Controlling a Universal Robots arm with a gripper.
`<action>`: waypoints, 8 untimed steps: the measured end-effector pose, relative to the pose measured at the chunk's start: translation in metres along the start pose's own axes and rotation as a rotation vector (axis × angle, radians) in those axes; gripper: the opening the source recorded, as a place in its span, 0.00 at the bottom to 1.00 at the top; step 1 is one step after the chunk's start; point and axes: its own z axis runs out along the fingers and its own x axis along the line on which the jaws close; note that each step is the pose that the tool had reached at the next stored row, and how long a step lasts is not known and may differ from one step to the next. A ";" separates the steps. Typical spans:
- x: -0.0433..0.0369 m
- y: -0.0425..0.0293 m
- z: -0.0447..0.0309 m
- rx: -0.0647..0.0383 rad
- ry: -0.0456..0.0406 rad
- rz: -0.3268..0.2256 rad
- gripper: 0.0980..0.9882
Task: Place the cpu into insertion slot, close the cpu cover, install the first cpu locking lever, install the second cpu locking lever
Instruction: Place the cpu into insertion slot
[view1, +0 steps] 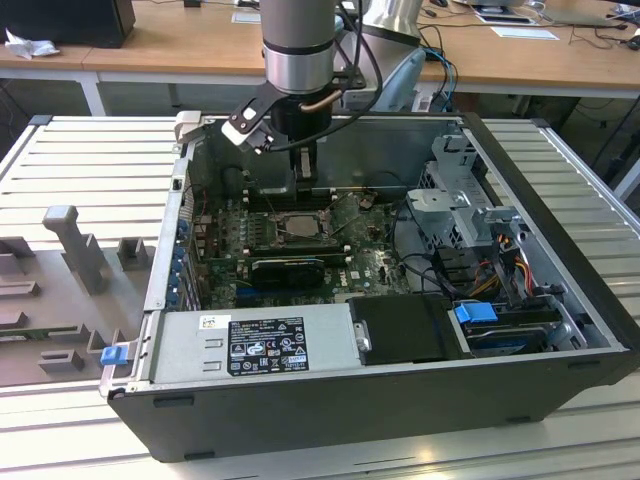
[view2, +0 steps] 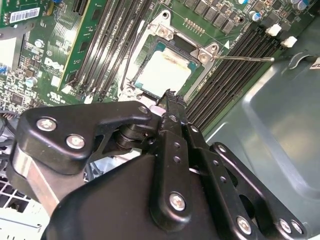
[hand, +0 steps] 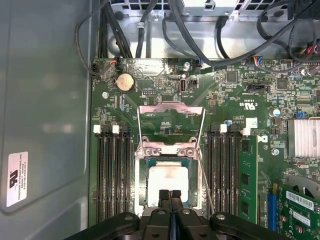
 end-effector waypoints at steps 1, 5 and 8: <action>0.0000 0.0000 -0.0004 0.000 0.0000 0.000 0.01; 0.0000 0.0065 -0.0016 0.002 0.0005 0.001 0.01; -0.0001 0.0225 -0.0001 0.003 0.0005 0.001 0.01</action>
